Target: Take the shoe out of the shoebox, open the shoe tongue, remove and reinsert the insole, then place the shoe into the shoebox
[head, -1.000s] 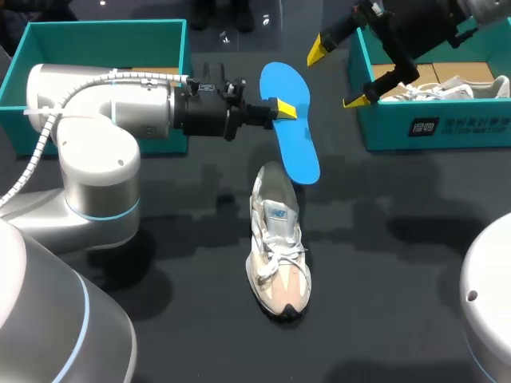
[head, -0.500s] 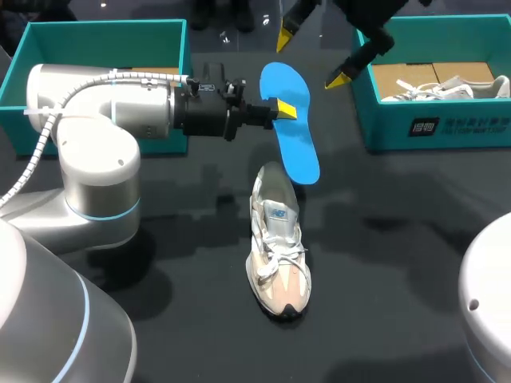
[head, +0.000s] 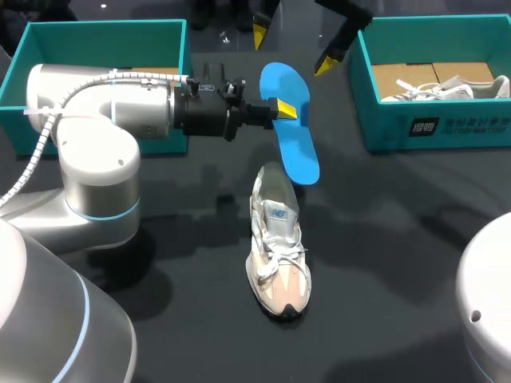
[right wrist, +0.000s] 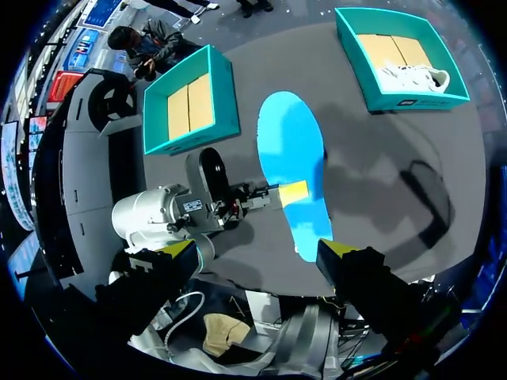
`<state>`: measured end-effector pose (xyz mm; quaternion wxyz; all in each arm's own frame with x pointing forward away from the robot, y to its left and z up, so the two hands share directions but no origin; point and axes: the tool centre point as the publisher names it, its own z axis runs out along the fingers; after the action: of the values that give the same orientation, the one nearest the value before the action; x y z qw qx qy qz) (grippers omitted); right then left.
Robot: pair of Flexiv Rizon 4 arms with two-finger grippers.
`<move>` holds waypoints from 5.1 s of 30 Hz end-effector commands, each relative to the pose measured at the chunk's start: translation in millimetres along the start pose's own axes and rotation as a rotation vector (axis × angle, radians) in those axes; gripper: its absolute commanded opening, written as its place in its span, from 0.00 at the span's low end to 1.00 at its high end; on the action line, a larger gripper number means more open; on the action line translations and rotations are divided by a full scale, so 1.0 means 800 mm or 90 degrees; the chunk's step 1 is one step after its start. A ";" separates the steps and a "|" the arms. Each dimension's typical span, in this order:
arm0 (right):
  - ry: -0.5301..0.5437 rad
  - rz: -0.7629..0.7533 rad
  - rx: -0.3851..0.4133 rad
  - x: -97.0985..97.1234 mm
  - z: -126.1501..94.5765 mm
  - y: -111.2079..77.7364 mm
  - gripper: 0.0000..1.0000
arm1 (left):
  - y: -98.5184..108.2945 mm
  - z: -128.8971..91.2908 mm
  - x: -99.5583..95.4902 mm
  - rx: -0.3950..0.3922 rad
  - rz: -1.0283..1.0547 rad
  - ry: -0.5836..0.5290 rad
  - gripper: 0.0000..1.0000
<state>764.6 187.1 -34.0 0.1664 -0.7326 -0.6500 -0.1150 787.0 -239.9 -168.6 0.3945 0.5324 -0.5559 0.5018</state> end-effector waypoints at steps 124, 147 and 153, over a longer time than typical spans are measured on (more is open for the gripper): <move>0.679 -0.005 -0.030 -0.143 0.077 0.019 1.00 | -0.037 -0.061 0.029 0.180 0.727 0.132 0.00; 0.681 -0.006 -0.030 -0.143 0.077 0.019 1.00 | -0.034 -0.067 0.022 0.195 1.126 0.119 0.00; 0.681 -0.006 -0.030 -0.143 0.077 0.019 1.00 | -0.034 -0.067 0.022 0.195 1.126 0.119 0.00</move>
<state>761.5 103.6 -135.4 0.4582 -0.5716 -0.4744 -0.4881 808.1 -186.2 -133.1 -0.1633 -0.0866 -0.6619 0.7264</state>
